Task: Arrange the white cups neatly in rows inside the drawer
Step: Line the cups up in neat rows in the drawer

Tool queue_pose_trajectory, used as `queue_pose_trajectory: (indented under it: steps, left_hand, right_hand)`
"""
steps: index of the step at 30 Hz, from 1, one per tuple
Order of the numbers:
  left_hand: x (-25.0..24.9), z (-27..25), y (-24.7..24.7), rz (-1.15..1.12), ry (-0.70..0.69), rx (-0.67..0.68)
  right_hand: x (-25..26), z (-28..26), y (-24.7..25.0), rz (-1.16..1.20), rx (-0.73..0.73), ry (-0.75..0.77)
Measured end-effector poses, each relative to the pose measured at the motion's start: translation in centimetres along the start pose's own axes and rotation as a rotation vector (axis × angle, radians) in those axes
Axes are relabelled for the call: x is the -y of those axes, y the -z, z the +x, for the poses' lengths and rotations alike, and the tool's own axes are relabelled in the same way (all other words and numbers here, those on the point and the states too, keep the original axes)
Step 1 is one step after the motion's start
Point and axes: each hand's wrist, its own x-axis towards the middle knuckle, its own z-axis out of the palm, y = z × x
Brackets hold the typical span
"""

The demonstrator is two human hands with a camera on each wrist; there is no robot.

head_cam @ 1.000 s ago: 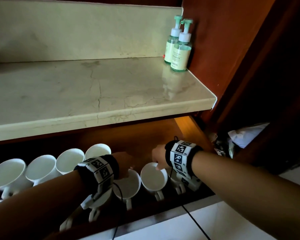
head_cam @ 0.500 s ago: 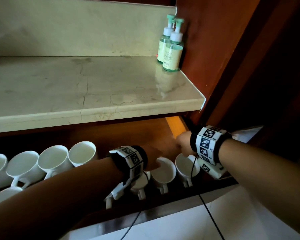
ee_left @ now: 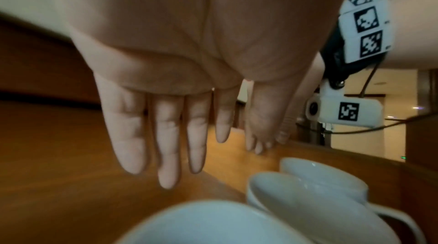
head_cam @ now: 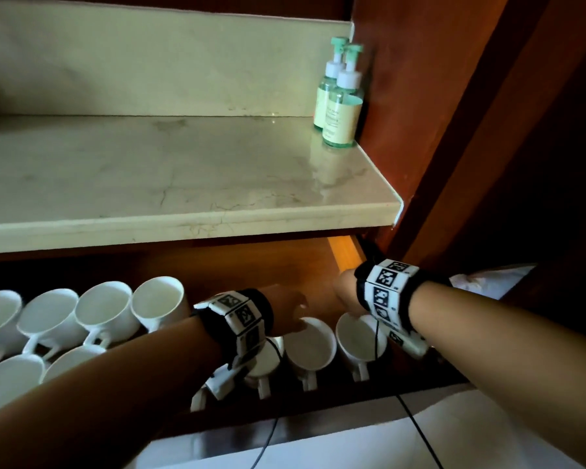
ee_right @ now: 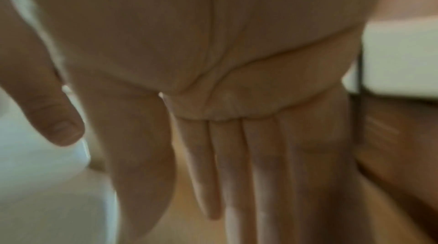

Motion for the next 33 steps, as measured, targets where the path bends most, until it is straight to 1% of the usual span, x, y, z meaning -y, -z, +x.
queue_pose_trajectory:
  steps: [3,5,6,7,9,11,13,15,17,20,22,24,27,28,30,32,33]
  left_hand:
    - [1.9,-3.2,0.9,-0.068,0.059,-0.097]
    - [3.9,-6.4,1.4,-0.020,0.130,-0.123]
    - [5.4,-8.4,1.5,-0.025,0.178,-0.155]
    - [6.8,-10.2,1.7,-0.055,0.237,-0.196]
    - [10.5,-14.3,2.1,-0.143,0.400,-0.307]
    - [14.3,-17.8,2.9,-0.203,0.521,-0.376]
    - [17.3,-20.3,3.8,-0.246,0.590,-0.364]
    - [19.8,-22.5,4.1,-0.250,0.649,-0.316]
    - [22.2,-24.4,3.6,-0.210,0.685,-0.229]
    - [26.3,-26.3,2.0,-0.131,0.760,-0.071]
    - [28.9,-26.8,0.9,-0.142,0.791,0.055]
    - [30.9,-27.0,0.5,-0.188,0.782,0.148]
    - [32.7,-27.0,0.7,-0.110,0.732,0.183]
    - [32.9,-27.1,0.9,-0.123,0.738,0.189]
    - [33.4,-27.2,0.9,-0.065,0.655,0.287]
    - [33.9,-27.1,0.3,-0.024,0.536,0.395]
    - [34.0,-27.2,0.2,-0.017,0.504,0.437]
  right_hand:
    - [-0.1,4.0,0.3,-0.099,-0.096,-0.047]
    - [1.8,6.2,1.4,-0.155,-0.176,0.030]
    - [3.7,6.8,2.4,-0.169,-0.206,0.102]
    - [5.2,7.1,3.0,-0.165,-0.230,0.168]
    - [9.1,7.7,4.3,-0.145,-0.261,0.280]
    - [12.5,9.0,5.2,-0.138,-0.279,0.345]
    - [15.3,10.6,6.1,-0.152,-0.280,0.354]
    - [18.0,11.9,7.1,-0.179,-0.259,0.358]
    - [20.3,12.8,7.7,-0.190,-0.248,0.368]
    - [23.5,13.8,8.3,-0.159,-0.230,0.388]
    - [25.7,14.5,8.4,-0.149,-0.217,0.405]
    - [28.1,15.3,8.4,-0.159,-0.219,0.409]
    - [31.2,15.9,8.7,-0.160,-0.213,0.410]
    - [32.1,16.0,8.9,-0.167,-0.207,0.427]
    - [33.9,16.0,9.2,-0.153,-0.214,0.478]
    - [35.3,16.1,9.3,-0.134,-0.209,0.519]
    - [35.9,16.1,9.3,-0.146,-0.197,0.528]
